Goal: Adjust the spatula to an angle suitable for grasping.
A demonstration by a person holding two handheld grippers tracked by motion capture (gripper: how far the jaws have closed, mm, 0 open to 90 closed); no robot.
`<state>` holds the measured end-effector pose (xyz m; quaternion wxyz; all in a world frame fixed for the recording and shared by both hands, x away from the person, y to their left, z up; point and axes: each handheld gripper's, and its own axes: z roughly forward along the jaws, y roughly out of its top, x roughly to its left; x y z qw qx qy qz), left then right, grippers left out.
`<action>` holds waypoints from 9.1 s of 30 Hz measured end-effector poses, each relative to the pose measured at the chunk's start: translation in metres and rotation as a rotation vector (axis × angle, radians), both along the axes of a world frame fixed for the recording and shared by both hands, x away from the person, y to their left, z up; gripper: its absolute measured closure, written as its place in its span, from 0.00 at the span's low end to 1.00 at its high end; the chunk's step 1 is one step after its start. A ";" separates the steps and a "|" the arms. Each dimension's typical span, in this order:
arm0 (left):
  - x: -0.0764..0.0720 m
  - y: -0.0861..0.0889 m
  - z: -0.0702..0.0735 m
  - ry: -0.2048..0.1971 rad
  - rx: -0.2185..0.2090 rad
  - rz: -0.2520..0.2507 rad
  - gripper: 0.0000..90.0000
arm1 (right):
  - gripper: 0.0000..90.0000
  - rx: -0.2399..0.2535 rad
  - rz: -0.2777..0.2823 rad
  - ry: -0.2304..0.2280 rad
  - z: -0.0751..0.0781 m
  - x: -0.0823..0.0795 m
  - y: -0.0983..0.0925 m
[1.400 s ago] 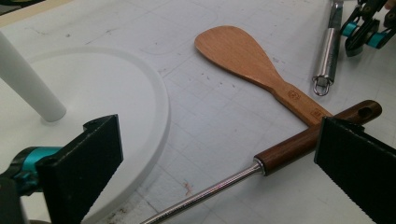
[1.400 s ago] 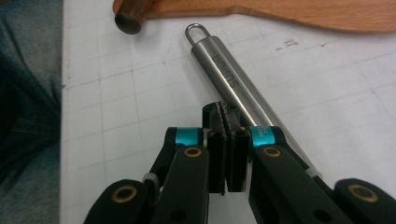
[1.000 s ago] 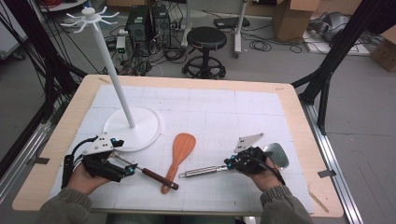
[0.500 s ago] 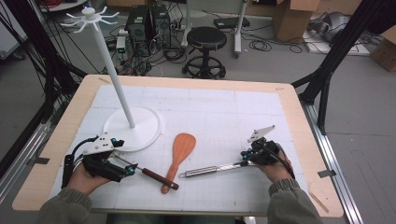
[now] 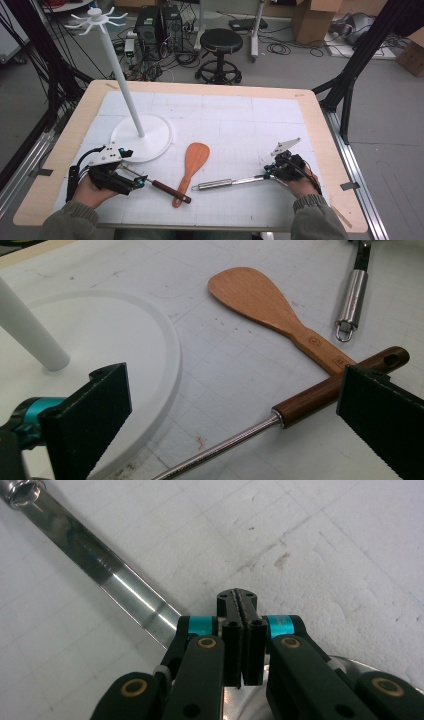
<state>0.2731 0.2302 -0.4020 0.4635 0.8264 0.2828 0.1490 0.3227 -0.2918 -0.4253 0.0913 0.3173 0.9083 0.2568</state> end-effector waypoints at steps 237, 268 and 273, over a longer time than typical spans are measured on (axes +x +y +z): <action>0.010 -0.053 0.033 0.082 -0.284 -0.082 0.63 | 0.80 0.418 0.509 -0.133 0.052 -0.005 0.180; 0.014 -0.064 0.051 0.066 -0.302 -0.103 0.64 | 0.83 0.329 0.521 -0.070 0.046 -0.005 0.182; 0.015 -0.068 0.053 0.064 -0.297 -0.097 0.66 | 0.83 0.359 0.495 -0.107 0.051 -0.004 0.187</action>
